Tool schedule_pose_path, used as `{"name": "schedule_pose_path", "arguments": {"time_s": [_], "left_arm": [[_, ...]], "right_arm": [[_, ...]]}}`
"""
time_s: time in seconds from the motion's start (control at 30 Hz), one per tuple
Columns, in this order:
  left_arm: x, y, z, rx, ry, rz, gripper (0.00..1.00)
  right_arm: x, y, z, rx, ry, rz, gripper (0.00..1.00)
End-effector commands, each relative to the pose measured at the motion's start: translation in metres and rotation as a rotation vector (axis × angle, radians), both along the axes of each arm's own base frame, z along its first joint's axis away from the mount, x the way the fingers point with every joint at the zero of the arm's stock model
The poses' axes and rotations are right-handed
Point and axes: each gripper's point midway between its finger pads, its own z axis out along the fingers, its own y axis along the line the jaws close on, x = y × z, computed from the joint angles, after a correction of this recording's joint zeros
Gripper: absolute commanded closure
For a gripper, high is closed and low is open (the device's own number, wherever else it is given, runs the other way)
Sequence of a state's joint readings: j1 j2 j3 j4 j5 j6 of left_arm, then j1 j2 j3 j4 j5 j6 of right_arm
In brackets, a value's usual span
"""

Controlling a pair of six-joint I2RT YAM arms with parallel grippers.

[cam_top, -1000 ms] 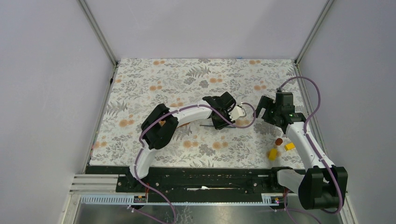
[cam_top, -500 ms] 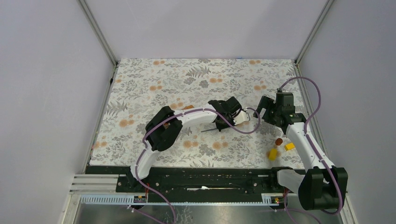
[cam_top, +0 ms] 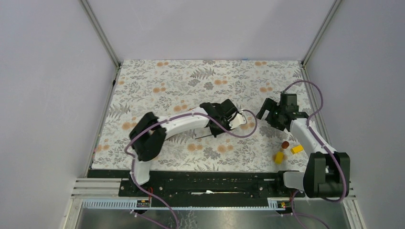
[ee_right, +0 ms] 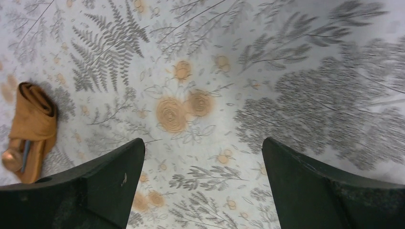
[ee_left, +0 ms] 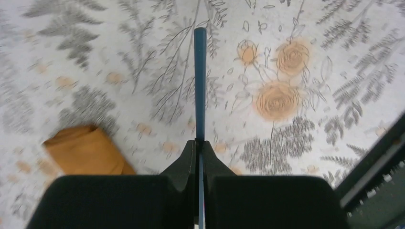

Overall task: Fold the napkin into a case and place the utensils inside
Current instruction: Insert the knife into the folded napkin.

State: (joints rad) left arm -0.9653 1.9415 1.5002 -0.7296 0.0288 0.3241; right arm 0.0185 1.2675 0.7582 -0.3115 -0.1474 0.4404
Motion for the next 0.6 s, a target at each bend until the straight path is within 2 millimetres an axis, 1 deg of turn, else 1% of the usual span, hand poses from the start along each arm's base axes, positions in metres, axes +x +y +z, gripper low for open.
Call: {"name": "schedule_pose_path", "arguments": {"time_s": [0.0,0.07,0.17,0.23,0.27,0.33,0.37,0.43,0.5,0.57], "left_arm": [[0.004,0.028,0.061,-0.060,-0.111,0.062,1.00],[0.005,0.049,0.066,-0.042,-0.123,0.092,1.00],[0.009,0.090,0.064,0.018,-0.141,0.143,1.00],[0.015,0.116,0.066,0.043,-0.167,0.195,1.00],[0.018,0.128,0.067,0.049,-0.177,0.219,1.00],[0.021,0.151,0.066,0.069,-0.193,0.256,1.00],[0.021,0.161,0.064,0.083,-0.195,0.266,1.00],[0.022,0.181,0.059,0.126,-0.208,0.287,1.00],[0.024,0.196,0.056,0.151,-0.237,0.322,1.00],[0.022,0.205,0.048,0.170,-0.234,0.344,1.00]], "right_arm": [[0.024,0.044,0.008,0.199,-0.060,0.116,0.00],[0.030,0.072,0.008,0.266,-0.055,0.197,0.00],[0.035,0.128,0.013,0.451,-0.052,0.301,0.01],[0.037,0.165,0.016,0.531,-0.055,0.358,0.02],[0.035,0.187,0.016,0.560,-0.050,0.393,0.03],[0.036,0.215,0.017,0.615,-0.048,0.424,0.05],[0.037,0.226,0.017,0.642,-0.041,0.435,0.06],[0.040,0.241,0.014,0.673,-0.032,0.441,0.08],[0.044,0.249,0.009,0.683,-0.021,0.447,0.09],[0.048,0.257,0.005,0.684,-0.012,0.463,0.11]]}}
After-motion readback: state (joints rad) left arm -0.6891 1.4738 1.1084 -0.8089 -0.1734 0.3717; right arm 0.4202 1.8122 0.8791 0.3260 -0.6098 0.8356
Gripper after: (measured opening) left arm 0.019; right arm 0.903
